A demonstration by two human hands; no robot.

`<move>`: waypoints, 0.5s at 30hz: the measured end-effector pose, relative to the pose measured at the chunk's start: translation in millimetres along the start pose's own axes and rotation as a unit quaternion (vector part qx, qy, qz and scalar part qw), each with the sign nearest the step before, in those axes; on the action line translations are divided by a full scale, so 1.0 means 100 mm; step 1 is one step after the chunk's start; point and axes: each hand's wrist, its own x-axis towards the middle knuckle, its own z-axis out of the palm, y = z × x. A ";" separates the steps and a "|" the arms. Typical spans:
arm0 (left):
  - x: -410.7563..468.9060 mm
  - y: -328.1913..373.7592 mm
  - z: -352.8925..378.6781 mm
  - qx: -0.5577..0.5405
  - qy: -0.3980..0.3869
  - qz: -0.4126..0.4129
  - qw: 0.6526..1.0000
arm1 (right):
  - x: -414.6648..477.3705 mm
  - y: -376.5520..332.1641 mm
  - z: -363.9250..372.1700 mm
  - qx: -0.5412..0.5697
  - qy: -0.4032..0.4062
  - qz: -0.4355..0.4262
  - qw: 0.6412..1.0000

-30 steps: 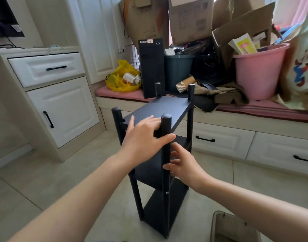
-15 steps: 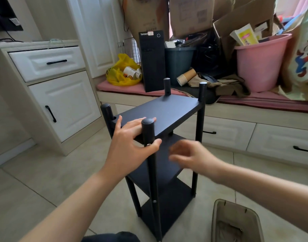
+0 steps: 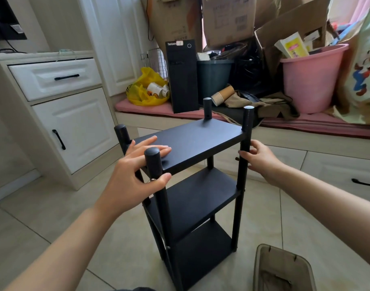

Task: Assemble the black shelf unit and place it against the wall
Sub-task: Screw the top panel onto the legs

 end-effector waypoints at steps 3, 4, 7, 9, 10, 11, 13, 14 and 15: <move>-0.01 -0.06 0.00 0.020 0.014 -0.015 1.000 | 0.00 -0.02 0.00 -0.009 0.000 0.000 1.000; -0.02 -0.09 -0.01 0.031 0.027 -0.021 0.999 | -0.01 -0.02 -0.01 -0.010 0.000 -0.001 1.000; -0.01 -0.18 -0.04 0.060 0.074 -0.054 0.994 | -0.09 -0.01 -0.03 -0.004 0.009 -0.010 1.000; 0.01 -0.24 -0.06 0.076 0.100 -0.082 0.989 | -0.17 0.00 -0.05 -0.002 0.009 -0.015 1.000; 0.02 -0.26 -0.06 0.084 0.109 -0.095 0.986 | -0.22 0.00 -0.07 0.001 0.009 -0.018 1.000; 0.03 -0.28 -0.06 0.094 0.117 -0.106 0.983 | -0.26 0.01 -0.09 0.003 0.009 -0.021 1.000; 0.06 -0.30 -0.04 0.106 0.131 -0.126 0.978 | -0.35 0.02 -0.13 0.006 0.005 -0.027 1.000; 0.08 -0.31 -0.02 0.104 0.139 -0.139 0.975 | -0.40 0.03 -0.14 0.006 0.002 -0.029 1.000; 0.10 -0.31 0.00 0.098 0.146 -0.155 0.972 | -0.46 0.03 -0.15 0.008 -0.001 -0.030 1.000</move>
